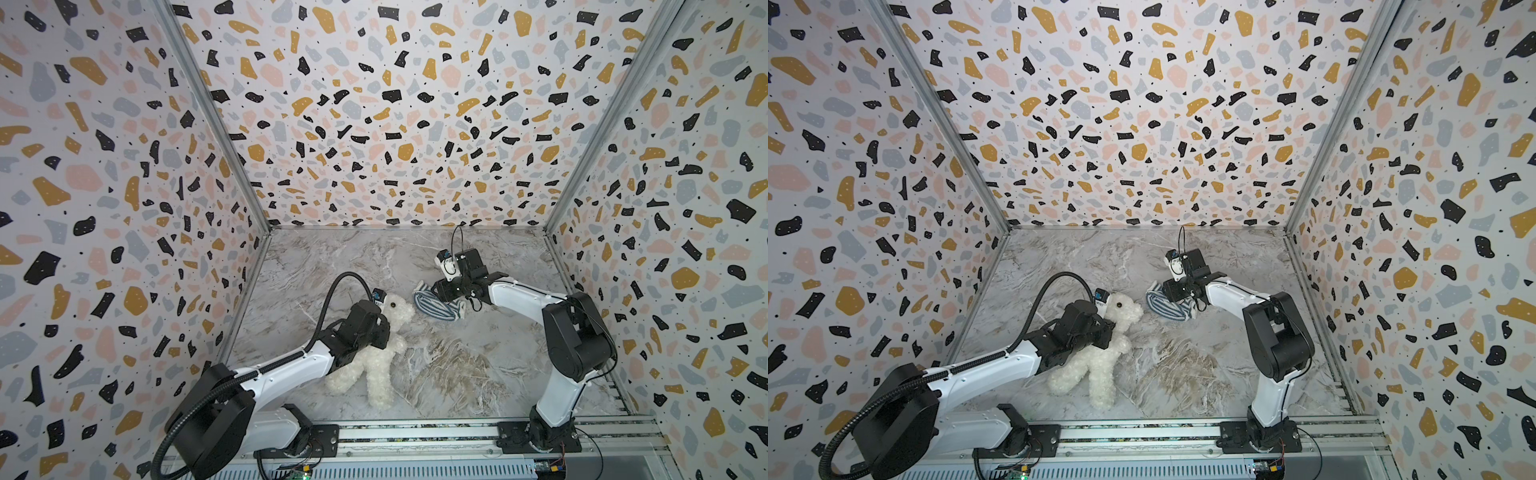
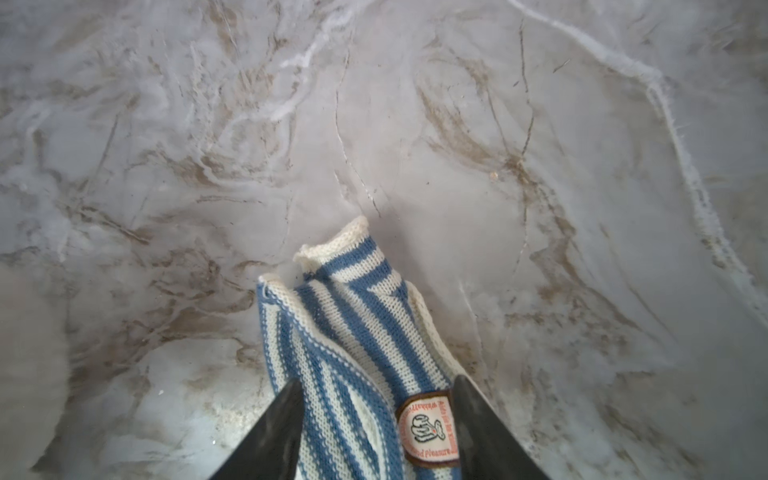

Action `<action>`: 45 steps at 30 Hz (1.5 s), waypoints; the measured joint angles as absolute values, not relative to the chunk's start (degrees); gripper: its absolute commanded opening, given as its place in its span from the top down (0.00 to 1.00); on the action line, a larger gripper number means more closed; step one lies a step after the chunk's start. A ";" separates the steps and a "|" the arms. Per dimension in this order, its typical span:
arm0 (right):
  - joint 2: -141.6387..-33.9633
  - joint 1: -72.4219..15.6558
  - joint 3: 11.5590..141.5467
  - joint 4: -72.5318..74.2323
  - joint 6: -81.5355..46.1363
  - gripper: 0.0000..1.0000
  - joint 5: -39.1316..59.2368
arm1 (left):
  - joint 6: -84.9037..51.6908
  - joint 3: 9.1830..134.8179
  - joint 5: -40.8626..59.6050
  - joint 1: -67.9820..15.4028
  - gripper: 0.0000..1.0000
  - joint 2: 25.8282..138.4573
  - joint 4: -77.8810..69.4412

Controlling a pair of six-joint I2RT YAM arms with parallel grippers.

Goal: Dress the teddy bear
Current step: 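Grasp the striped sweater's edge with the right gripper and lift it, then carry the sweater with the right gripper toward the bear's head in the left gripper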

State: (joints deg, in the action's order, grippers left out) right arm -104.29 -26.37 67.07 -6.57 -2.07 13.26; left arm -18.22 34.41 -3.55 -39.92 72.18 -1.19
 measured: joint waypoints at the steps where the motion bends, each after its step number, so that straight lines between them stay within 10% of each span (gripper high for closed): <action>1: -105.14 -26.50 67.46 -7.09 -1.43 0.49 13.47 | -18.22 34.37 -3.42 -39.94 0.87 72.18 -1.41; 45: -104.27 -28.60 68.99 -8.29 2.31 0.99 12.86 | -16.69 32.97 -1.13 -45.45 0.97 71.35 -5.58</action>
